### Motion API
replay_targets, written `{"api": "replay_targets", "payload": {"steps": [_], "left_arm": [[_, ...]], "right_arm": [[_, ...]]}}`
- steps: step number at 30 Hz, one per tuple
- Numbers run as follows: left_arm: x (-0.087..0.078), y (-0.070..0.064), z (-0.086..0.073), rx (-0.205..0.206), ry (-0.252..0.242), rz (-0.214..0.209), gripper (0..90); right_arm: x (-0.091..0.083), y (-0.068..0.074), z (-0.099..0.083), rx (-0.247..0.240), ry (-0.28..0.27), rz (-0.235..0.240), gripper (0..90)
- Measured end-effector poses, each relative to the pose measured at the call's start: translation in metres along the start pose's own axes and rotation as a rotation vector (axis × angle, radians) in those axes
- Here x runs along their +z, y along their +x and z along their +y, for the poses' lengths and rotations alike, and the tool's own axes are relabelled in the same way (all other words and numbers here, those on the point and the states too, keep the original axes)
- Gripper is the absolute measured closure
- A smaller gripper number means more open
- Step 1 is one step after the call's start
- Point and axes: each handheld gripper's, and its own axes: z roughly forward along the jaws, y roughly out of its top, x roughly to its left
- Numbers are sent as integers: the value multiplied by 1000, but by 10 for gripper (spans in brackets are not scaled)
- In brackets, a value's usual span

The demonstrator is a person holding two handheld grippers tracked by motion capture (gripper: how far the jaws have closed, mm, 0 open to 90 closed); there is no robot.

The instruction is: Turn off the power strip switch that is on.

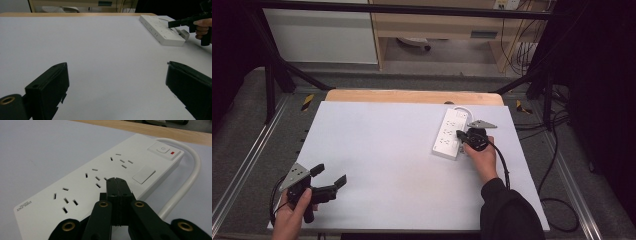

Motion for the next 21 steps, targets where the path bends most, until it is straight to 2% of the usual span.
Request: {"api": "replay_targets", "payload": {"steps": [21], "left_arm": [[0,0,0,1,1,-3,49]], "right_arm": [[-1,3,-2,-13,-8,-4,900]]}}
